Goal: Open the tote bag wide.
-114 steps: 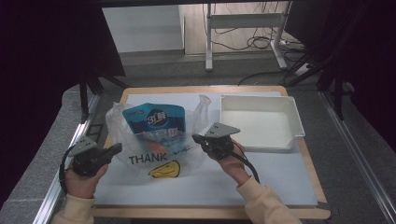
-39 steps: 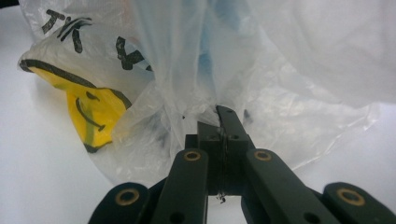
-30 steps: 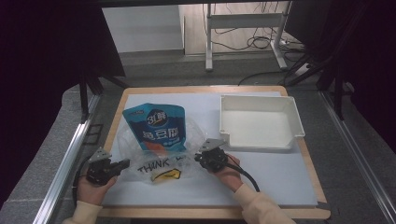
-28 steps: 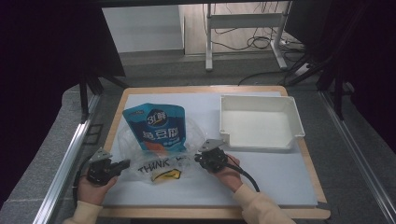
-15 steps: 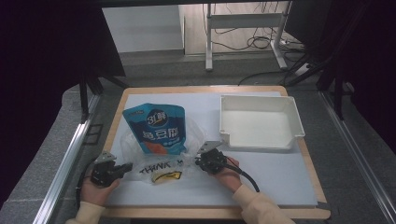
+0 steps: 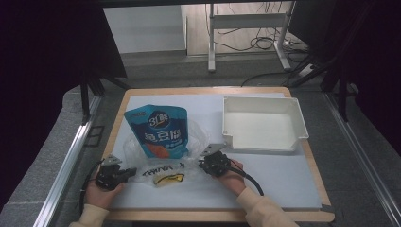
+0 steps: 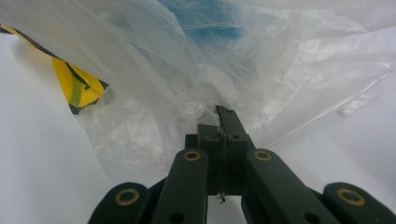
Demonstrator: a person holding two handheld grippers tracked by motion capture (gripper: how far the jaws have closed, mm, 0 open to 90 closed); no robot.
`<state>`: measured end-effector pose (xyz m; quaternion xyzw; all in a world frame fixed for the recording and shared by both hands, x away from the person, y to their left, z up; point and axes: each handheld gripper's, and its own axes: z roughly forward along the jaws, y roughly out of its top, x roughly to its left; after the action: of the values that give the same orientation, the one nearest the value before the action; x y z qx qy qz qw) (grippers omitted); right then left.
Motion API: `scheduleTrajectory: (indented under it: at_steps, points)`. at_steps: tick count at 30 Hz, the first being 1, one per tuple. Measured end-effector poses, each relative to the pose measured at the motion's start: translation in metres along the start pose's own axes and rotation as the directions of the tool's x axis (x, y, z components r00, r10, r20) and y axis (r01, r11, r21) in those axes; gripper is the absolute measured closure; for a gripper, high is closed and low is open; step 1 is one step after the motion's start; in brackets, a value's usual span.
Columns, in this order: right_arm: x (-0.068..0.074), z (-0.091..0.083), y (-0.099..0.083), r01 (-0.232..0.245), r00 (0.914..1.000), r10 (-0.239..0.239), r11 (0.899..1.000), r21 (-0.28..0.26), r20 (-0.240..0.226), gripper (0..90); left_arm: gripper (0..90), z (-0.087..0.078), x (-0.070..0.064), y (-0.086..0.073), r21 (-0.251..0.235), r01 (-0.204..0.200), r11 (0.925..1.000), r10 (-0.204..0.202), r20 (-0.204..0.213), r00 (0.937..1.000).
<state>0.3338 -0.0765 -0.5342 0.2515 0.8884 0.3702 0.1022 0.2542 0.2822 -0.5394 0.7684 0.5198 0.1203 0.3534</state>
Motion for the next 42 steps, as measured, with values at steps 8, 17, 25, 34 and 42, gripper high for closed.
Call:
scheduleTrajectory:
  at_steps: [8, 17, 25, 34, 42]
  points:
    - [0.000, 0.000, 0.000, -0.003, 1.0000, 0.003, 1.000, -0.001, 0.002, 88.3, 89.1, 0.002, 0.001, -0.001, 0.006, 0.002, 1.0000, -0.002, 0.003, 1.0000]
    - [-0.002, -0.007, 0.003, -0.016, 0.9998, 0.016, 1.000, -0.022, -0.008, 73.9, 89.0, 0.005, 0.000, -0.001, 0.016, -0.006, 0.9999, 0.006, 0.004, 1.0000]
    - [-0.002, -0.041, 0.003, -0.035, 0.9991, 0.032, 0.993, -0.111, -0.029, 52.0, 88.8, 0.006, 0.001, -0.001, 0.015, -0.001, 0.9999, 0.001, 0.007, 1.0000]
    - [-0.019, -0.099, 0.005, -0.048, 0.9985, 0.053, 0.974, -0.223, 0.014, 46.6, 88.6, 0.006, 0.001, -0.001, 0.015, 0.002, 0.9999, -0.002, 0.009, 1.0000]
    - [-0.030, -0.119, 0.033, -0.041, 0.9980, 0.053, 0.956, -0.289, 0.035, 41.9, 88.6, 0.006, 0.000, -0.001, 0.013, 0.004, 0.9999, -0.004, 0.007, 1.0000]
